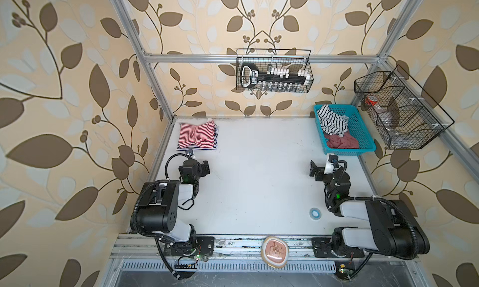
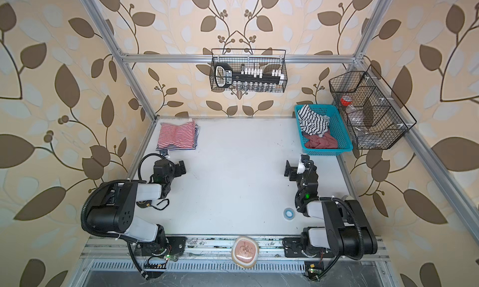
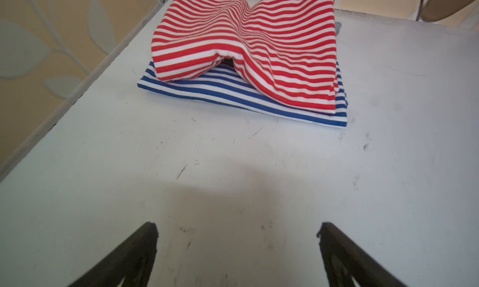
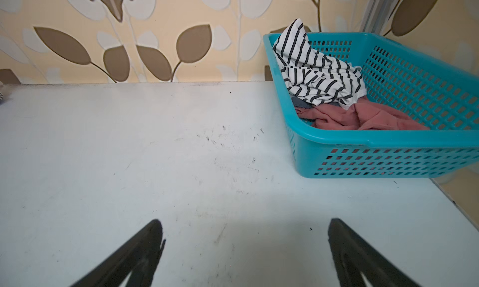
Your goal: Fold and stack the tank tops
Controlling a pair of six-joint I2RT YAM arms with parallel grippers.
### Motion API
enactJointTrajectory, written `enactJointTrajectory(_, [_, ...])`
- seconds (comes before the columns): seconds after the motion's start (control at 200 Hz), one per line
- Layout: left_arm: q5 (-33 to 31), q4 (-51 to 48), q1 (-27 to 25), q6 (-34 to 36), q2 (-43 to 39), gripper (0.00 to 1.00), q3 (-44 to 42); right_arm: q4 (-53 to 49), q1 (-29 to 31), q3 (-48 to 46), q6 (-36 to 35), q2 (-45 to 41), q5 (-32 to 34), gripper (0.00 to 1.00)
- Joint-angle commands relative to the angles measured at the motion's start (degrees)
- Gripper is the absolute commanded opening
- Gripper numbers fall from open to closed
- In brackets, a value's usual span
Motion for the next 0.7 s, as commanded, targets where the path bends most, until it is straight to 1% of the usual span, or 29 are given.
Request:
enactJointTrajectory(0.0, [0.08,2.10,0.10,0.96,-0.73,0.99,0.94,0.50,-0.02,0.88,-1.32,0.11,-0.67,1.00])
enactJointTrajectory(0.28, [0.09,2.08,0.14,0.95,-0.65,0.99,1.02,0.43,-0.13,0.94,-1.23,0.17,-1.01,1.00])
enactJointTrajectory(0.36, [0.18,2.08,0.14,0.95,-0.64,0.99,1.05,0.54,-0.77,1.16,-0.97,0.37,-2.14,1.00])
enactJointTrajectory(0.695, [0.11,1.99,0.15,0.95,-0.64,0.99,1.03,0.27,-0.80,1.18,-0.92,0.39,-2.02,1.00])
